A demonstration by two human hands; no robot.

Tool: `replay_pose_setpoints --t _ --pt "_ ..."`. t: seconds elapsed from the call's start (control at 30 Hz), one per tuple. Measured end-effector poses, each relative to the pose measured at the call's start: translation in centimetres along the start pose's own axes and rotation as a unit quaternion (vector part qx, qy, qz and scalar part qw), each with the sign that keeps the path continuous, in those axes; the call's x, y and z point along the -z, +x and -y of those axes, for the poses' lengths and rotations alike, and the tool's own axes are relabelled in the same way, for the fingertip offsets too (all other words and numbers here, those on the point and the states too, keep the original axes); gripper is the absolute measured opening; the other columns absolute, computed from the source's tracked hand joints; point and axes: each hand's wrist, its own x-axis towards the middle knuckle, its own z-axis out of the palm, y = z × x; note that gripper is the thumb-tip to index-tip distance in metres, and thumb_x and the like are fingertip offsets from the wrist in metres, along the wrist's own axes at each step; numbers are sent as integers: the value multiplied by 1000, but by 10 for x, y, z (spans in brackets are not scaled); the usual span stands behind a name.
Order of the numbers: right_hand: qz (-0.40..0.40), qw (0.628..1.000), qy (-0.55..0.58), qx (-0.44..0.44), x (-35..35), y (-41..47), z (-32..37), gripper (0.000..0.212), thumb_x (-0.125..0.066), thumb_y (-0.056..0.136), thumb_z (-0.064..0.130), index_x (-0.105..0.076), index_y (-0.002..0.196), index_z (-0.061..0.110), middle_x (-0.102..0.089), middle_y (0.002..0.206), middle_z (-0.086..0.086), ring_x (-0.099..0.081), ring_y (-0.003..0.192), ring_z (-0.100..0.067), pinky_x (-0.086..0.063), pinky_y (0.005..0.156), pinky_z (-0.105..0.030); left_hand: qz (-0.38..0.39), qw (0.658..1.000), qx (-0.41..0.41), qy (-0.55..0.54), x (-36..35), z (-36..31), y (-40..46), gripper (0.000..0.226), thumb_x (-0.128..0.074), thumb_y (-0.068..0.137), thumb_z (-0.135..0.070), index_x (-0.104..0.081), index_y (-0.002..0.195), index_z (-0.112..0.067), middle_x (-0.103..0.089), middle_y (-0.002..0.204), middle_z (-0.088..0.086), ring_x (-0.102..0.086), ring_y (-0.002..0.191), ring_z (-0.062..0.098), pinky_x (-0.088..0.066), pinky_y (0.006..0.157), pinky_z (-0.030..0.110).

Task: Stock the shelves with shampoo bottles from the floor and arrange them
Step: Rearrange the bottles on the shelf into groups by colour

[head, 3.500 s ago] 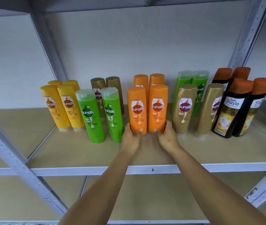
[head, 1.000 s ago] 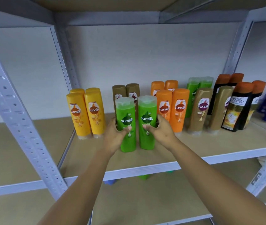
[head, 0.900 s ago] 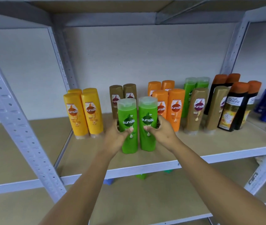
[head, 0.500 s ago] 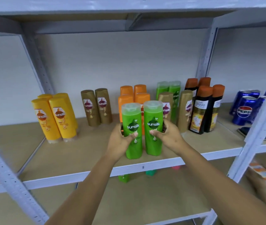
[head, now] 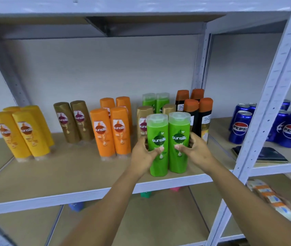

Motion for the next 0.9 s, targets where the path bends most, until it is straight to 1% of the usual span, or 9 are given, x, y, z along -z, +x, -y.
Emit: replay_pose_setpoints --t 0.03,0.1,0.23,0.3,0.33,0.47,0.63,0.8,0.9 --pt "1 1000 4 -1 6 2 -2 39 -73 82 15 -56 117 20 -68 109 7 -65 98 -5 -53 76 -21 -1 1000 -6 0 -7 -2 1 46 -76 79 -21 -52 119 -21 -64 103 -15 -59 87 -16 -46 72 5" --pt "-2 1000 15 -5 18 5 -7 39 -73 82 12 -56 117 18 -68 110 7 -65 99 -6 -53 78 -21 -1 1000 -8 -2 -20 -6 5 44 -76 79 -19 -53 116 -20 -64 101 -15 -59 86 -16 -46 69 3" --pt "-10 1000 21 -6 38 13 -12 39 -73 81 9 -57 116 15 -68 109 5 -65 99 -5 -52 75 -14 -7 1000 4 -10 -41 -7 17 40 -77 78 -17 -54 111 -18 -67 103 -6 -64 90 -1 -51 72 16" --pt "-6 999 29 -12 46 15 -14 38 -72 81 9 -57 116 17 -68 110 6 -65 97 -1 -52 74 -13 -5 1000 6 -6 -50 -8 21 40 -78 78 -18 -54 111 -17 -67 103 -5 -64 90 1 -51 73 15" --pt "-2 999 34 -14 49 16 -15 39 -72 82 10 -56 116 17 -67 110 7 -65 96 1 -52 73 -13 -4 1000 5 -5 -54 -8 23 40 -78 78 -18 -54 110 -19 -67 103 -5 -64 91 2 -52 74 15" --pt "14 999 32 -21 53 18 -19 40 -72 82 15 -54 117 25 -65 109 16 -63 97 6 -50 72 -9 -9 1000 1 -1 -63 -2 29 42 -79 77 -20 -53 110 -23 -67 107 -4 -64 98 9 -53 86 30" --pt "13 999 35 -23 51 20 -26 47 -71 82 21 -52 124 23 -64 118 11 -62 107 -3 -49 83 -19 -13 1000 -9 -1 -63 1 27 42 -78 77 -21 -52 109 -25 -66 105 -8 -62 96 1 -53 87 30" --pt "12 999 40 -22 50 19 -28 48 -69 84 16 -50 128 16 -64 122 5 -61 110 -6 -51 86 -21 -20 1000 -20 4 -64 3 25 43 -78 78 -26 -51 112 -27 -66 110 -5 -62 102 6 -52 91 35" --pt "18 998 50 -28 50 19 -30 47 -68 85 11 -49 128 16 -63 122 4 -61 111 -7 -52 83 -20 -17 1000 -21 4 -65 5 22 47 -77 77 -32 -51 116 -27 -66 113 -6 -62 104 7 -52 92 38"
